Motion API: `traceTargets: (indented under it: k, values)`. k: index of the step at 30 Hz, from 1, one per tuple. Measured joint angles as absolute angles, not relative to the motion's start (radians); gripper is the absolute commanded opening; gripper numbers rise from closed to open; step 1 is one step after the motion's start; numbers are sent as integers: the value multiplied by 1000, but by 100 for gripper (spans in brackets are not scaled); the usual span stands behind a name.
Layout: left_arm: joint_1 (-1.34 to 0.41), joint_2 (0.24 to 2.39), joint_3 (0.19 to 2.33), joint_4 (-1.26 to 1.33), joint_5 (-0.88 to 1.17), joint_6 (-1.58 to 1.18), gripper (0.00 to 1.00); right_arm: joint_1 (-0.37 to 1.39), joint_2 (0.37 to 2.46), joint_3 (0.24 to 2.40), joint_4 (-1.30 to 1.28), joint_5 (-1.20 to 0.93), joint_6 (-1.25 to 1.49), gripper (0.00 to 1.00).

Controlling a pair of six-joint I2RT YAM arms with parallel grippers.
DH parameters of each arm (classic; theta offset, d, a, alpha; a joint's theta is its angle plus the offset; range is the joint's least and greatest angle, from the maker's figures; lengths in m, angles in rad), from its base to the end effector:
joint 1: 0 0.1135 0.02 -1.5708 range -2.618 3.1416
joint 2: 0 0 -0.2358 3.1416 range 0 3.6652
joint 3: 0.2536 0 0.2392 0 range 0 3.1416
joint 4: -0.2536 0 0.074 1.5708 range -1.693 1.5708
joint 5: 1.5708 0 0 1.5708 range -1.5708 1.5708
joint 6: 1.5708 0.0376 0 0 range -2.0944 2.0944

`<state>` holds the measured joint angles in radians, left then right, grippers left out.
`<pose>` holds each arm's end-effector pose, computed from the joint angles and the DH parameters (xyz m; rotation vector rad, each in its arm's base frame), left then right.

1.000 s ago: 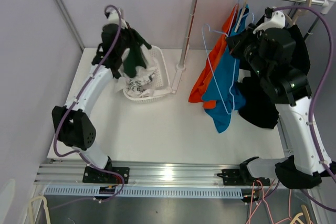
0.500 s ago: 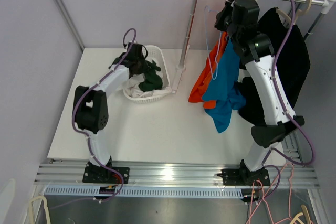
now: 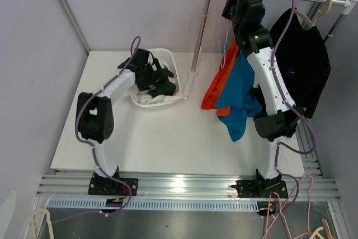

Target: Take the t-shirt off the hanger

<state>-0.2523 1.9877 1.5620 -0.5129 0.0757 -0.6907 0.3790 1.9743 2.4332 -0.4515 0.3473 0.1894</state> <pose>0.4031 -0.1069 0.1982 -0.5282 2.5175 -0.4689 0.3791 0.1372 0.4875 0.1254 1.5615 0.1760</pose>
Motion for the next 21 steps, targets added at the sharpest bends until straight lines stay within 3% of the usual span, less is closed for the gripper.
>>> traceTargets:
  k: [11, 19, 21]
  values:
    - [-529, 1356, 1446, -543, -96, -688, 100, 349, 2145, 2535, -346, 324, 171, 0]
    - [-557, 1334, 1362, -561, -153, -680, 100, 343, 2188, 2533, -307, 303, 183, 0]
    - [-557, 1343, 1354, -575, -158, -678, 99, 345, 2176, 2503, -286, 299, 187, 8]
